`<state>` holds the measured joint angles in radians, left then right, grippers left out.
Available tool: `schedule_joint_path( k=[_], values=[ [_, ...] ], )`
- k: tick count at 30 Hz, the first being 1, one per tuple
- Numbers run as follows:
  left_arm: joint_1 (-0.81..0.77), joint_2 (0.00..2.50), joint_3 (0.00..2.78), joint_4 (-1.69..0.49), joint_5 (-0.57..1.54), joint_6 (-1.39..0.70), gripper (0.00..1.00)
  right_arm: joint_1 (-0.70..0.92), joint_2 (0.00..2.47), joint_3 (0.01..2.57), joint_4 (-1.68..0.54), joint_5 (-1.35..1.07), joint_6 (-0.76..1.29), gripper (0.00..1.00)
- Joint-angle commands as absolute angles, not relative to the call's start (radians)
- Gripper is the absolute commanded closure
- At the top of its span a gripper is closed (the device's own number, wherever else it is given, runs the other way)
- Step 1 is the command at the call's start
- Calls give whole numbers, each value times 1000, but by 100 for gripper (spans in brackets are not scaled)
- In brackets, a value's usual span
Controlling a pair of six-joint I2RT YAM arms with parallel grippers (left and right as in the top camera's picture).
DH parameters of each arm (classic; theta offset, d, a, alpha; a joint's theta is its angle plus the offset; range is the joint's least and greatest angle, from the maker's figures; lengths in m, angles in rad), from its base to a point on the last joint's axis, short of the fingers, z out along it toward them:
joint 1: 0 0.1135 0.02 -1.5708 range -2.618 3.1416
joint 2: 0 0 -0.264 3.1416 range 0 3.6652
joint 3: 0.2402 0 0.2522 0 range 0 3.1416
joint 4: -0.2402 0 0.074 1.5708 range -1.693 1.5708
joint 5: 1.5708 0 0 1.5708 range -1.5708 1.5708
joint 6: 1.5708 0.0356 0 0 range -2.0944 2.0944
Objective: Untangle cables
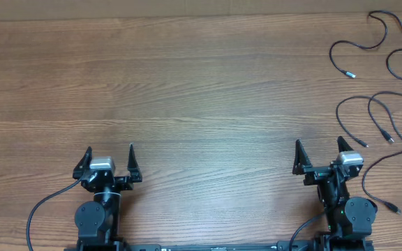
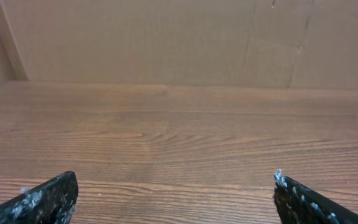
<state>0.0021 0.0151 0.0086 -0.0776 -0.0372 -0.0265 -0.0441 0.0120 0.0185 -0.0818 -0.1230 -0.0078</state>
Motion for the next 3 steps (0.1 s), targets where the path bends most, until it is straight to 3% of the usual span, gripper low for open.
schedule_joint_path(
  k=[1,3],
  values=[
    [7,4,5,-77,-33,-37,1,-39,3,8,-77,-113,-7,0],
    [7,4,5,-77,-33,-37,0,-39,3,8,-77,-113,-7,0]
  ],
)
